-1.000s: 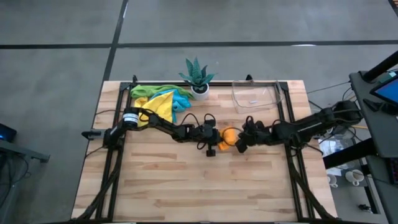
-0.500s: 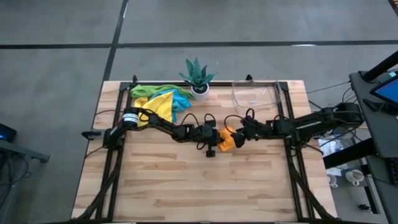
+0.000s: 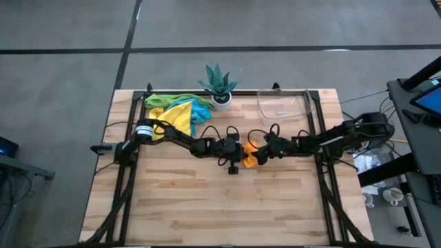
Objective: Roll microfiber towels into tight, uniform cylinder then place into a basket
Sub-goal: Roll the orange microfiber cloth
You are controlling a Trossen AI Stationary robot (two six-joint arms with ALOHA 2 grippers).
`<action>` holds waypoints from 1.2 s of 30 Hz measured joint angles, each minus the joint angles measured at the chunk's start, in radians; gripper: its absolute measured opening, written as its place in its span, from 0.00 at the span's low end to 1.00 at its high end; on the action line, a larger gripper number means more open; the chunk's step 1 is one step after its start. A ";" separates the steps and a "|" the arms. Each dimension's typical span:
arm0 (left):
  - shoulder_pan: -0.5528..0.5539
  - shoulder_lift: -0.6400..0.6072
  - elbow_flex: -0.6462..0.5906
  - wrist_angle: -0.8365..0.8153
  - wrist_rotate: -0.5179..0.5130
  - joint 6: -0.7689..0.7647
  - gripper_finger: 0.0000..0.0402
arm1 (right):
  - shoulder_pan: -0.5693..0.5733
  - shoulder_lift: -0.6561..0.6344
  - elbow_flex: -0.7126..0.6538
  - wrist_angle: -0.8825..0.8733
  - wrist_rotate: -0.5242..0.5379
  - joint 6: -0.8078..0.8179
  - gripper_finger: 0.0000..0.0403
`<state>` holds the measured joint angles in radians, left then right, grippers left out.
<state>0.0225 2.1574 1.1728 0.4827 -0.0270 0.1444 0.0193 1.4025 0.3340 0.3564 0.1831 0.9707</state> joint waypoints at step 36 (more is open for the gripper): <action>0.000 0.035 0.020 0.026 -0.083 -0.061 0.00 | 0.068 0.048 0.032 0.153 -0.012 -0.024 0.58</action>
<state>0.0223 2.1929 1.1931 0.5083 -0.1105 0.0837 0.0868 1.4505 0.3660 0.5095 0.1713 0.9464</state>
